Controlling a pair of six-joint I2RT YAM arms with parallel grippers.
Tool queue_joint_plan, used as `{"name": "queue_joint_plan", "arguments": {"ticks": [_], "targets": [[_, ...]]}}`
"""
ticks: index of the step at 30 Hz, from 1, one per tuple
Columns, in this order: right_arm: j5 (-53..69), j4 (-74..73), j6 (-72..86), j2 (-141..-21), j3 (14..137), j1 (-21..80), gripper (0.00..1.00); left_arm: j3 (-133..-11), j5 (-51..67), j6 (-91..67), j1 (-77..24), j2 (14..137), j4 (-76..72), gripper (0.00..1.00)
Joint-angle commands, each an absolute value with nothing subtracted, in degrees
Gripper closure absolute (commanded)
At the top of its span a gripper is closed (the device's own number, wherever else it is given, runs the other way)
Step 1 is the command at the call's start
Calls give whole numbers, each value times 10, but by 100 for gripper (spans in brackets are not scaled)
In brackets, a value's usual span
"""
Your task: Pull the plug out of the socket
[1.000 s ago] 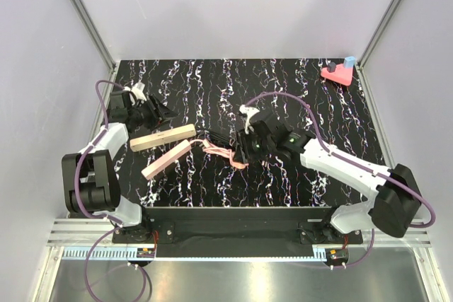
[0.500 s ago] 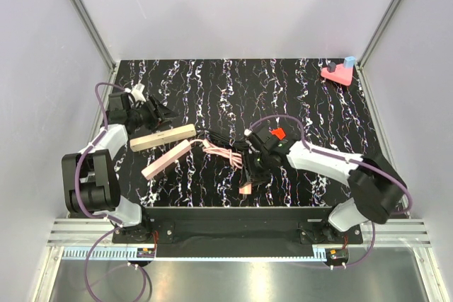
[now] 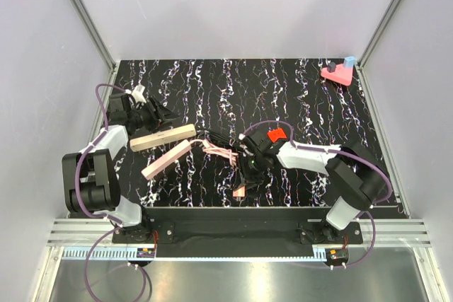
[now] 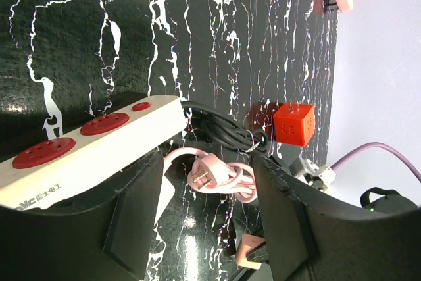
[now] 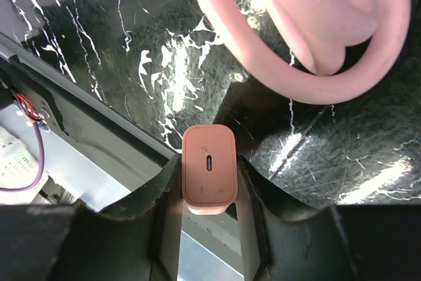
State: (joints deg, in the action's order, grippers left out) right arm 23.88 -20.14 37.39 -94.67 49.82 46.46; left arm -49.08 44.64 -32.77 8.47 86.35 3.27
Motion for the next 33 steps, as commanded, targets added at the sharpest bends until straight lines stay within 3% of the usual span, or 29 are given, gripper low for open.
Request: {"name": "queue_joint_plan", "arguments": {"ticks": [1,4,6,7,9,10,11,25,33], "targets": [[242,-178,374,-945,487,463,56,-490,459,-321,87,867,11,39],[236,-179,370,-937,482,463,41,-488,454,-317,87,865,13,39],[229,-184,367,-926,480,463,26,-490,454,-314,87,868,17,39],[226,-185,366,-922,481,463,26,-490,454,-314,87,869,17,39],[218,-189,361,-915,485,463,12,-490,454,-311,87,871,19,39],[213,-199,354,-909,489,463,10,-490,454,-310,87,871,21,39],[206,-207,350,-904,493,464,2,-490,450,-305,86,869,24,39],[124,-284,317,-814,523,462,0,-497,441,-289,85,877,44,40],[43,-303,393,-729,511,462,0,-496,431,-281,76,871,48,40]]}}
